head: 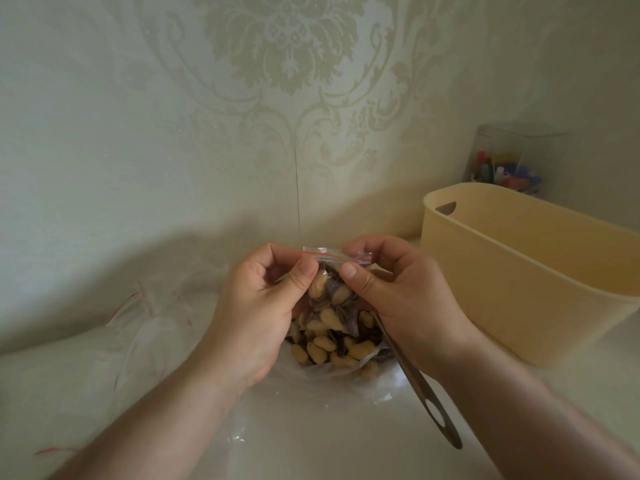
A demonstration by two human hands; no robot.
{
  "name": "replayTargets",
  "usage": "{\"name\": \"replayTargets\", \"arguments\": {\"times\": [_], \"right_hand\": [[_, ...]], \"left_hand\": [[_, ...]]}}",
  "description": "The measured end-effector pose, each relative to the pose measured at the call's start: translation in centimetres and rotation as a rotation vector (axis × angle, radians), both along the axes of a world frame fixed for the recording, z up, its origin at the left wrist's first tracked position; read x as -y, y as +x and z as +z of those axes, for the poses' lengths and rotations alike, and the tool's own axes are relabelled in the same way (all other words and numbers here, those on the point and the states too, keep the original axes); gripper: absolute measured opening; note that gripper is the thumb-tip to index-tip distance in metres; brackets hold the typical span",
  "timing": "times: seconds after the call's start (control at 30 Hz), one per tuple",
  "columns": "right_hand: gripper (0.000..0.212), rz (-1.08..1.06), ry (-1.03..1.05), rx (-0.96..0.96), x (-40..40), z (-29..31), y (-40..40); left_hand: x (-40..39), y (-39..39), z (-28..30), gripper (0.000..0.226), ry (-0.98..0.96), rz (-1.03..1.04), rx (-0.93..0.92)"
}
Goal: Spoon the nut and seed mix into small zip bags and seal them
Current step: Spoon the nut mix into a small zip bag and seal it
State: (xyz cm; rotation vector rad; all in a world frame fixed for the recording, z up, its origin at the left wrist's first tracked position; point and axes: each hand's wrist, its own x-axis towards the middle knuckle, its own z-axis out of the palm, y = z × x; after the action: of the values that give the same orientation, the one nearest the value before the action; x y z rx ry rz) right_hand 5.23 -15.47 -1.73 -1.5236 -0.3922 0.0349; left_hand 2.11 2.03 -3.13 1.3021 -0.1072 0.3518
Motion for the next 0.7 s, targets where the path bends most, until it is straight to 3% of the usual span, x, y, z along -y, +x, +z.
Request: {"name": "replayTargets", "arguments": {"times": [0.17,0.27,0.37,0.53,0.7], "right_hand": [[0.025,0.015,-0.002,0.046,-0.16,-0.33,0.13],[0.016,-0.012,-0.08,0.034,-0.16,-0.16,0.07],[0.007,0.0,-0.024,-0.038,-0.06,0.16,-0.12],[0.015,0.039,0.06,-0.139,0.17,0.35,-0.01],[0.032,0.098,0.049,-0.185,0.23,-0.09,0.6]], "left_hand": [[-0.04,0.03,0.0,0.005,-0.011,-0.019,-0.014],[-0.12,0.07,-0.21,0.004,0.007,-0.034,0.004],[-0.02,0.23,-0.37,0.009,-0.002,-0.026,-0.003],[-0.03,0.57,-0.55,0.023,0.029,0.003,-0.049],[0.02,0.51,-0.73,0.017,0.08,0.044,-0.025]]}}
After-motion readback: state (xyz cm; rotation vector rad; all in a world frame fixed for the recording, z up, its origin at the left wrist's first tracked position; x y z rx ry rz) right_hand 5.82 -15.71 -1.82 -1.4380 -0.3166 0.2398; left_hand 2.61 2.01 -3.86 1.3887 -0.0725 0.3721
